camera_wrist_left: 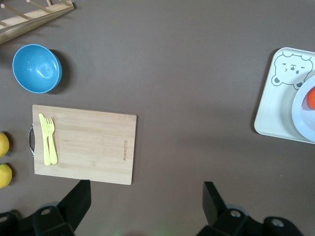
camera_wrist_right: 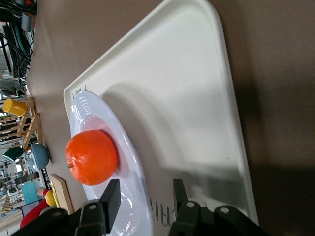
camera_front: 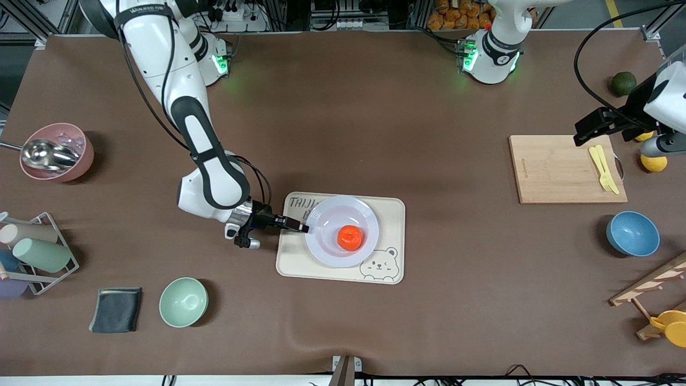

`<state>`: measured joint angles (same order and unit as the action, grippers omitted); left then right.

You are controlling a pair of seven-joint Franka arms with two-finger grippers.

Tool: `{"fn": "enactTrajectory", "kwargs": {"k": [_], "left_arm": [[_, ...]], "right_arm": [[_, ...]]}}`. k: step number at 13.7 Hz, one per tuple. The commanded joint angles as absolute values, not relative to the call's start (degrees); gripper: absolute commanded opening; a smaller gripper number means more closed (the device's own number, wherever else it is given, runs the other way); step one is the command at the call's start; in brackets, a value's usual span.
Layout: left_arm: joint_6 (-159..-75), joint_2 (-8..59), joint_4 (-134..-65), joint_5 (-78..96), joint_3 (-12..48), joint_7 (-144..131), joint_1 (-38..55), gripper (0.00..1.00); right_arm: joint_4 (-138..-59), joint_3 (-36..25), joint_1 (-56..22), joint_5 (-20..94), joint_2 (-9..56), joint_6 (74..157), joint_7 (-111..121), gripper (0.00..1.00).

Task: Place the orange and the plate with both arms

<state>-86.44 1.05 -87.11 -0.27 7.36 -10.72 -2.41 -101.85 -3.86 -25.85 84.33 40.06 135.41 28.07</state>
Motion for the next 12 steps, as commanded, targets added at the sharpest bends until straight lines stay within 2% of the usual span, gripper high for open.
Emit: {"fn": "enactTrajectory", "kwargs": {"k": [1,3,5,6,7,10,12], "left_arm": [[-86.13,0.44,-87.19,-0.35,7.21,-9.76,-2.46,1.00],[-86.05,0.35,-87.10,-0.26,7.21,-9.67,-2.55,1.00],[-85.52,0.18,-87.10,-0.35,7.03,-10.28,-2.55,1.00],[-85.52,0.26,-87.10,-0.35,7.03,-10.28,-2.55,1.00],[-85.43,0.26,-87.19,-0.35,7.12,-10.72,-2.46,1.00],[-85.17,0.18,-87.27,-0.26,7.73,-11.51,-2.02,1.00],[-84.12,-0.35,-87.19,-0.26,9.14,-13.79,-2.20,1.00]], "right_arm": [[-104.33,-3.43,-22.69,75.36,34.46,131.24,19.63,0.52],[-104.33,-3.43,-20.40,70.42,32.97,126.41,17.14,0.54],[-104.15,-3.51,-17.24,66.29,31.82,121.67,16.96,0.60],[-104.15,-4.30,-16.53,62.62,30.95,120.16,16.61,0.58],[-103.45,-5.87,-16.09,57.01,30.15,117.88,15.65,0.51],[-95.31,-12.28,-15.21,42.93,29.44,101.05,11.08,0.55],[-91.60,-15.11,-14.59,37.12,29.36,95.56,11.86,0.56]]}}
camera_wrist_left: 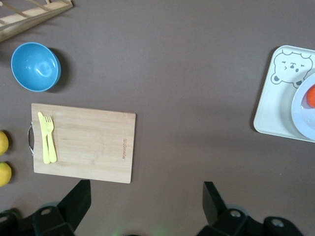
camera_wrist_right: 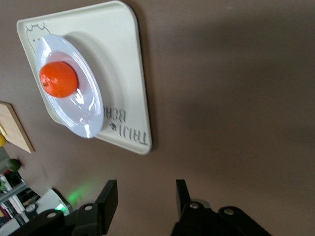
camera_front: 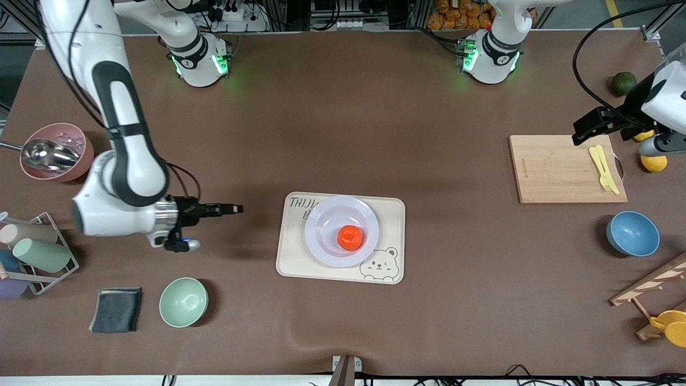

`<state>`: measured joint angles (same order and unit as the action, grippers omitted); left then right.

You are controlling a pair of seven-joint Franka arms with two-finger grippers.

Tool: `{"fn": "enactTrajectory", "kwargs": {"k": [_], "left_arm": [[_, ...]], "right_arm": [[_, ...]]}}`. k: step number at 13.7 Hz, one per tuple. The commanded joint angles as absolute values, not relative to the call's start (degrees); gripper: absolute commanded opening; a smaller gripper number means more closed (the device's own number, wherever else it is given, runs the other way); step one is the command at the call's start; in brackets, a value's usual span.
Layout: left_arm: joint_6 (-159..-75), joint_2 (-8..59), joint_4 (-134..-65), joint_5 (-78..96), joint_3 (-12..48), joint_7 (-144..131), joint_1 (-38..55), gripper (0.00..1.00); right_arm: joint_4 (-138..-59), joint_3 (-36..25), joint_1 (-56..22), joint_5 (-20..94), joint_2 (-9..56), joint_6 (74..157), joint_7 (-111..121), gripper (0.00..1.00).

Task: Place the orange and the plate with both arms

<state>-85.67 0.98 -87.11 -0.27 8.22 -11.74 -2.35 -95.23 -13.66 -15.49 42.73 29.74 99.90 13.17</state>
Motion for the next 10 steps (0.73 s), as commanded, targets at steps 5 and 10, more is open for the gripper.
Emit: {"fn": "enactTrajectory", "kwargs": {"k": [5,10], "left_arm": [[-83.76,-0.44,-87.45,-0.26,10.02,-15.73,-2.29,1.00],[-83.76,-0.53,-87.36,-0.26,10.11,-15.21,-2.20,1.00]], "right_arm": [[-86.40,-17.22,-13.10,31.91,28.65,87.29,12.22,0.74],[-83.59,-16.61,-10.11,21.56,24.97,86.22,12.30,1.00]]}}
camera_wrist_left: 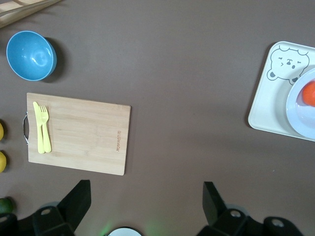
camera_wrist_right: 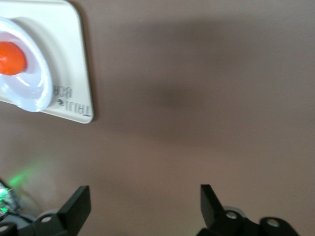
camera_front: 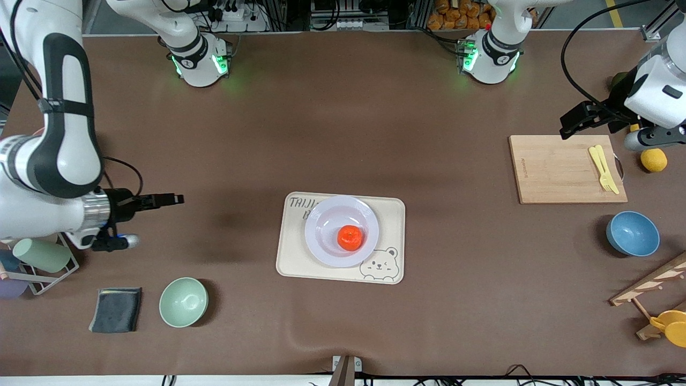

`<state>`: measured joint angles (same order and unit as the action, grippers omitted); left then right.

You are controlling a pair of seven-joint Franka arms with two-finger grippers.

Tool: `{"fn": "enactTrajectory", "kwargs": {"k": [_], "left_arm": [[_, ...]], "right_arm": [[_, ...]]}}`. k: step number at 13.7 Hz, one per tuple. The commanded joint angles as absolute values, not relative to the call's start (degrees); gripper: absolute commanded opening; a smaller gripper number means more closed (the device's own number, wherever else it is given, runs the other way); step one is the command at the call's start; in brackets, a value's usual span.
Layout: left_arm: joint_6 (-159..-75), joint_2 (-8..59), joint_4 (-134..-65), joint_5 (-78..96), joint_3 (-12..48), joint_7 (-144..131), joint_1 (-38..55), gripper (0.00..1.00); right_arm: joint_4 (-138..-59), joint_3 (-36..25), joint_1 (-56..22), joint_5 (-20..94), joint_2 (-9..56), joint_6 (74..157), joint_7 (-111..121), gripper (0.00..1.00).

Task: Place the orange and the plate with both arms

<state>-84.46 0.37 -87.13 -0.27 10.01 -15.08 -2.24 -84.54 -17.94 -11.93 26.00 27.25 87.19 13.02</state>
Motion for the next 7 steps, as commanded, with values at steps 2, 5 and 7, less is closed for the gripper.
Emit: {"fn": "enactTrajectory", "kwargs": {"k": [2,5,7], "left_arm": [[-83.85,-0.62,-87.36,-0.26,10.11,-15.03,-2.28,1.00],[-83.76,-0.88,-87.28,-0.26,10.28,-14.85,-2.20,1.00],[-83.76,-1.05,-87.28,-0.26,10.46,-14.77,-2.29,1.00]], "right_arm": [[-81.05,-11.03,-4.35,12.88,22.95,86.13,15.18,1.00],[-81.03,-6.07,2.72,7.74,19.88,86.13,22.55,1.00],[-81.47,-6.06,4.04,7.65,17.77,85.96,26.27,1.00]]}}
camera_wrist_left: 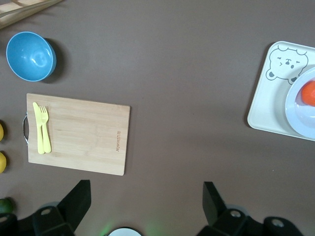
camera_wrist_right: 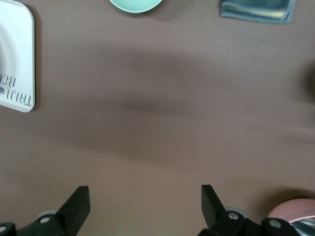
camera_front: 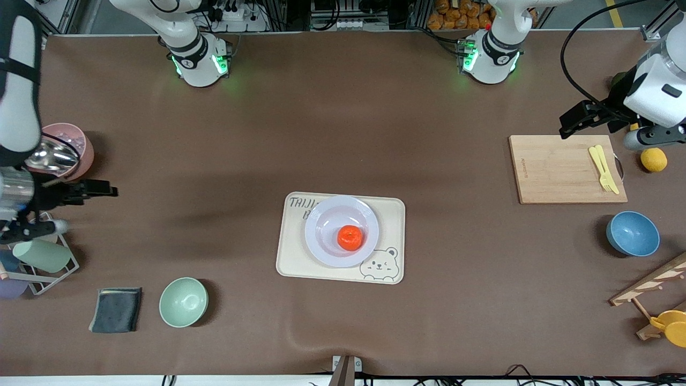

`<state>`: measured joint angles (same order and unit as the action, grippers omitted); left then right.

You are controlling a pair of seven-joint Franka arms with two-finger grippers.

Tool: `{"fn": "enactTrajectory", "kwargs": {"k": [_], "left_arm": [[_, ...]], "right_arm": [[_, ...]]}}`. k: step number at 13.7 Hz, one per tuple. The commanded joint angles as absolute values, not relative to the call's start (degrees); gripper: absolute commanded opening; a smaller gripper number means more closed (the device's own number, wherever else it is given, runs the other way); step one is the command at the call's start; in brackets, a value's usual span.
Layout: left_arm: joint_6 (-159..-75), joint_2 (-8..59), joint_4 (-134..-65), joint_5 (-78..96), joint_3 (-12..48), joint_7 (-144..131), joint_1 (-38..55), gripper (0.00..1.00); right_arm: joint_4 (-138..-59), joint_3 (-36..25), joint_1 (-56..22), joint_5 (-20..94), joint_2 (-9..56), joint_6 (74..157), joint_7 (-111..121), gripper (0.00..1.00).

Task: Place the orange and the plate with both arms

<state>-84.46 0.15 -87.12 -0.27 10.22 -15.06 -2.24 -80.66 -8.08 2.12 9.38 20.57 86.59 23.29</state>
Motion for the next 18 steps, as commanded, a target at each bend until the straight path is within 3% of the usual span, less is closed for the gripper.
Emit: {"fn": "enactTrajectory", "kwargs": {"k": [1,6,9,18], "left_arm": [[-83.76,-1.14,-87.28,-0.26,10.37,-14.68,-2.29,1.00],[-83.85,-1.32,-87.28,-0.26,10.37,-14.33,-2.37,1.00],[-84.02,-1.14,-87.28,-0.35,10.37,-14.33,-2.46,1.00],[-84.11,-1.32,-87.01,-0.88,10.28,-13.36,-2.46,1.00]], "right_arm": [[-82.17,-6.06,3.96,7.04,16.01,84.74,26.19,1.00],[-84.29,-5.98,1.24,4.31,7.84,80.88,16.65,1.00],[-84.28,-2.55,1.93,0.26,4.49,80.42,13.01,1.00],[-83.85,-0.97,1.93,0.26,2.20,79.55,11.08,1.00]]}}
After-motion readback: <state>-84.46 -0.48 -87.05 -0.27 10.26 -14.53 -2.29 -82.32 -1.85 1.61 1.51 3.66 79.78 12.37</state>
